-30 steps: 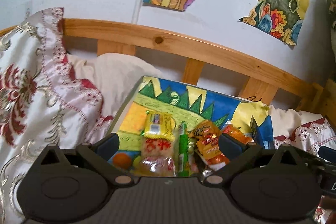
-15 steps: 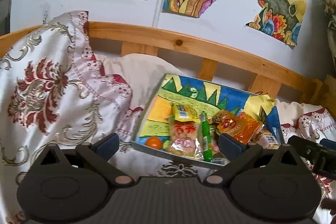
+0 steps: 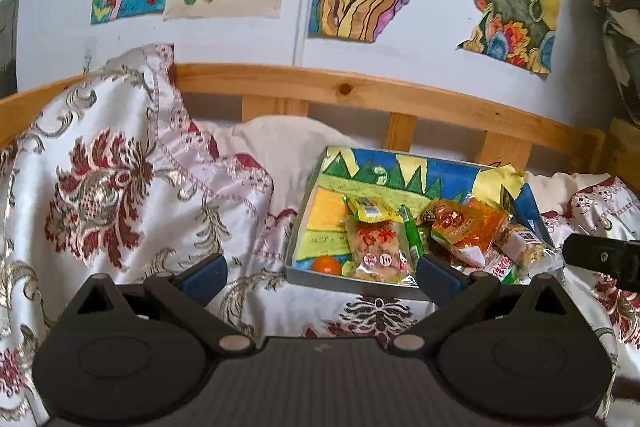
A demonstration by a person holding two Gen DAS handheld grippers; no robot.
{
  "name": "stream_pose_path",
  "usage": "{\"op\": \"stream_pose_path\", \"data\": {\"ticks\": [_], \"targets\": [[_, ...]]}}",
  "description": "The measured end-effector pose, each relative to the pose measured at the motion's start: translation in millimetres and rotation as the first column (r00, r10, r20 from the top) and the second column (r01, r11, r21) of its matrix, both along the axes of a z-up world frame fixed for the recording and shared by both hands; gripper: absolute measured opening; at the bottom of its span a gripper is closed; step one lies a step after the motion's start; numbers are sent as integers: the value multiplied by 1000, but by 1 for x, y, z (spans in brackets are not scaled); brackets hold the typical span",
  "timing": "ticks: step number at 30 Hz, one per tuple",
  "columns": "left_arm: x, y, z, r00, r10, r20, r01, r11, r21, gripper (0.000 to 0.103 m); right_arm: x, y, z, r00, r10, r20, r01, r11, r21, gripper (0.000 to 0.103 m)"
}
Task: Organize snacks
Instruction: 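Withdraw both tools up and back from the filled tray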
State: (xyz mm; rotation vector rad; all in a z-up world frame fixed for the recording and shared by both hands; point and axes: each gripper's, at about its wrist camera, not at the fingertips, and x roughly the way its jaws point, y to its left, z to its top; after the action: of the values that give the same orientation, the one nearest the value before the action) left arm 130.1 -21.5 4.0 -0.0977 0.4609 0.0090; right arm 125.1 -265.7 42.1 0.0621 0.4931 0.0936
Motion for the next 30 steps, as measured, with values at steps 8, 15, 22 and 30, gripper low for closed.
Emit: {"op": "stream_pose_path", "data": {"ticks": [8,15,22,30], "targets": [[-10,13,0,1000,10,-19,-11,1000,-13,103,-8,6,-2,1000,-18,12,18,1000,-3,102],[-25,16,-7,999,26,-44,-25,999,35,102,-13,10,-3,1000,-2,31,2,1000,-20,102],[-29,19,-14,997,47,-61,-44,998,47,102,-25,10,-9,999,3,40,-1,999,-35,102],[-29,20,-18,997,8,-80,-7,1000,14,102,-40,11,-19,999,19,39,-17,999,-50,102]]}}
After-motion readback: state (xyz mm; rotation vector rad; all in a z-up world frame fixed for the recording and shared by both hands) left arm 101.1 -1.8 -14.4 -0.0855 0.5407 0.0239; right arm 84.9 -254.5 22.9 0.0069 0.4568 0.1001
